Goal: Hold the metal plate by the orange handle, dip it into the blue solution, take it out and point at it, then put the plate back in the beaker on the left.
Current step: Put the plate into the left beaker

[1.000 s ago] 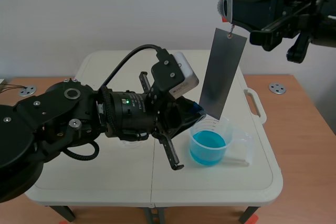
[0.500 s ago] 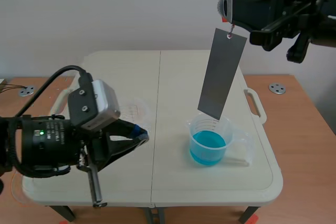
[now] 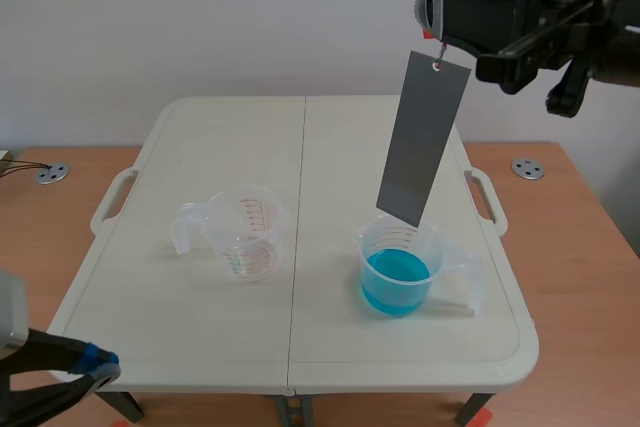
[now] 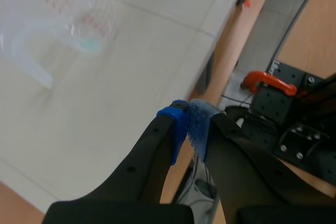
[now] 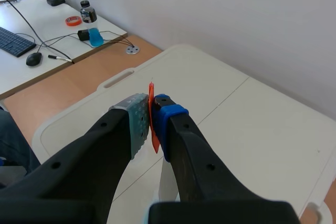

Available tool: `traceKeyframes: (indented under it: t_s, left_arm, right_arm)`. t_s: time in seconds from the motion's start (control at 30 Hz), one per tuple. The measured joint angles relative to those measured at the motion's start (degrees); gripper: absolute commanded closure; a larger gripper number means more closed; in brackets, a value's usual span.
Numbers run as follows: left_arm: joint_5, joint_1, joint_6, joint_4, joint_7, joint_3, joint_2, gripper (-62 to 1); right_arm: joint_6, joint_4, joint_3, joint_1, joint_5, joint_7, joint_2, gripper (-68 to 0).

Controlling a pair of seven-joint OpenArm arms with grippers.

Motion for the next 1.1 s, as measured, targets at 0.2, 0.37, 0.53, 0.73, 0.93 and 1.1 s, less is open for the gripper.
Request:
traceKeyframes:
  t_s: [0.2, 0.37, 0.53, 0.73, 0.93, 1.1]
  left_arm:
    - [-0.04, 13.09, 1.01, -0.02, -0.02, -7.21, 0.02, -2.7]
    - [-0.11, 20.26, 1.20, -0.11, -0.02, -8.90, 0.02, -2.7]
    - [-0.13, 24.26, 1.64, -1.22, -0.02, -8.90, 0.22, -2.7]
    - [0.00, 25.81, 1.62, -3.93, 0.44, -8.79, 0.81, -2.7]
    - [-0.04, 25.77, 1.62, -4.87, 0.39, -8.79, 0.81, -2.7]
    - [-0.13, 25.66, 1.60, -4.85, -0.50, -8.79, 0.81, -2.7]
  right_arm:
    - [0.00, 0.00, -0.96, 4.02, 0.00, 0.11, 0.00, -1.1]
    - [0.02, 0.00, -2.82, 6.67, 0.00, 0.11, 0.00, -1.1]
    - [0.00, 0.00, -5.53, 9.11, -0.02, 0.11, 0.00, -1.1]
    - [-0.28, 0.00, -9.40, 12.17, -0.07, 0.11, 0.00, -1.1]
    - [-2.40, 0.00, -13.33, 14.91, -1.66, 1.22, -0.02, -1.1]
    - [-4.09, -2.27, -16.46, 17.44, -1.81, 3.58, -0.04, -1.1]
